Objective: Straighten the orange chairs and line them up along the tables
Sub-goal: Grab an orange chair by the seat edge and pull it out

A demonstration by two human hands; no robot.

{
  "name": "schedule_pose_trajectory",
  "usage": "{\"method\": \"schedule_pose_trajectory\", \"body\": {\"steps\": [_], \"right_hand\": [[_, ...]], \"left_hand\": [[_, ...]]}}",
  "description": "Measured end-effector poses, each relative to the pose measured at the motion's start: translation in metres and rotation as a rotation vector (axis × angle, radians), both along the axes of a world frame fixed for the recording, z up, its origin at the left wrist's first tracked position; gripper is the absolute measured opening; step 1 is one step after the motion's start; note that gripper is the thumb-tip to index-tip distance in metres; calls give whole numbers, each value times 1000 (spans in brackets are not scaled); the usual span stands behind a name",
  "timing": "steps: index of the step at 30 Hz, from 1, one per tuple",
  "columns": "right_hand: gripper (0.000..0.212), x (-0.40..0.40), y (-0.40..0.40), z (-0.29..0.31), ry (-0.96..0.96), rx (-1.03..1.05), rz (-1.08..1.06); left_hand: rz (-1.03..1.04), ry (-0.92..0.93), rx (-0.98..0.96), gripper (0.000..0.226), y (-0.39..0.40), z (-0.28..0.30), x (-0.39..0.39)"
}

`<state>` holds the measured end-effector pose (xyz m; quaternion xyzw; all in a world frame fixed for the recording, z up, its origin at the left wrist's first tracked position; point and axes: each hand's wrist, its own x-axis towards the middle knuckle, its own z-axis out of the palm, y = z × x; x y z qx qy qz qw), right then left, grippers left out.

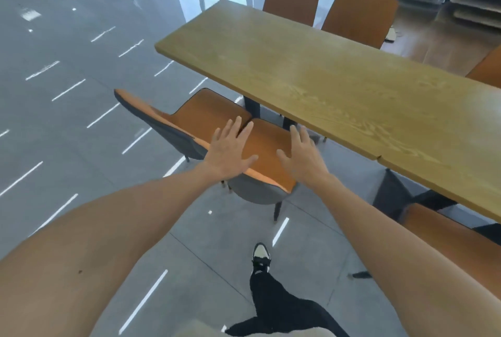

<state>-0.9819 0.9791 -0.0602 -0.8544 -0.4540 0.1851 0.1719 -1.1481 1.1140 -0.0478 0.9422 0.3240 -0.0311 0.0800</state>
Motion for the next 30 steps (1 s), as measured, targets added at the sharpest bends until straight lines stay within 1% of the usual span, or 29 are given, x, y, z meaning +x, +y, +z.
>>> {"method": "schedule_pose_trajectory", "body": {"steps": [3, 5, 8, 10, 15, 17, 18, 19, 20, 21, 22, 23, 25, 26, 28, 30], "right_hand": [[79, -17, 47, -15, 65, -28, -34], [81, -28, 77, -22, 72, -46, -22], [83, -47, 117, -28, 94, -78, -48], [86, -64, 138, -35, 101, -88, -64], [104, -106, 182, -53, 73, -87, -170], [111, -123, 194, -63, 105, -164, -206], [112, -130, 199, -69, 133, -242, -196], [110, -137, 202, -76, 143, -333, -162], [103, -143, 205, -84, 129, -417, -117], [92, -147, 207, -90, 95, -474, -87], [79, -149, 210, -94, 51, -495, -84], [70, -150, 212, -97, 21, -497, -103], [64, -152, 217, -99, 0, -498, -149], [64, -154, 219, -100, -13, -501, -171], [59, -160, 223, -103, -53, -489, -223], [51, -164, 228, -106, -91, -475, -272]], "left_hand": [[23, 123, -101, 103, 54, -10, -18], [29, 181, -154, 112, 94, -17, -31], [21, 213, -212, 126, 151, -29, -48], [-17, 237, -214, 132, 186, -44, -58], [-147, 303, -131, 135, 270, -72, -66], [-196, 332, -135, 134, 296, -77, -73], [-222, 364, -144, 132, 308, -81, -79], [-245, 405, -145, 129, 319, -86, -85], [-262, 453, -142, 126, 330, -93, -92], [-281, 505, -135, 121, 341, -100, -97], [-312, 546, -120, 111, 352, -107, -102], [-354, 568, -99, 94, 361, -113, -106], [-437, 519, -67, 54, 376, -124, -112], [-464, 476, -60, 42, 381, -129, -113], [-496, 411, -46, 28, 386, -135, -113], [-519, 356, -41, 21, 388, -140, -111]]}}
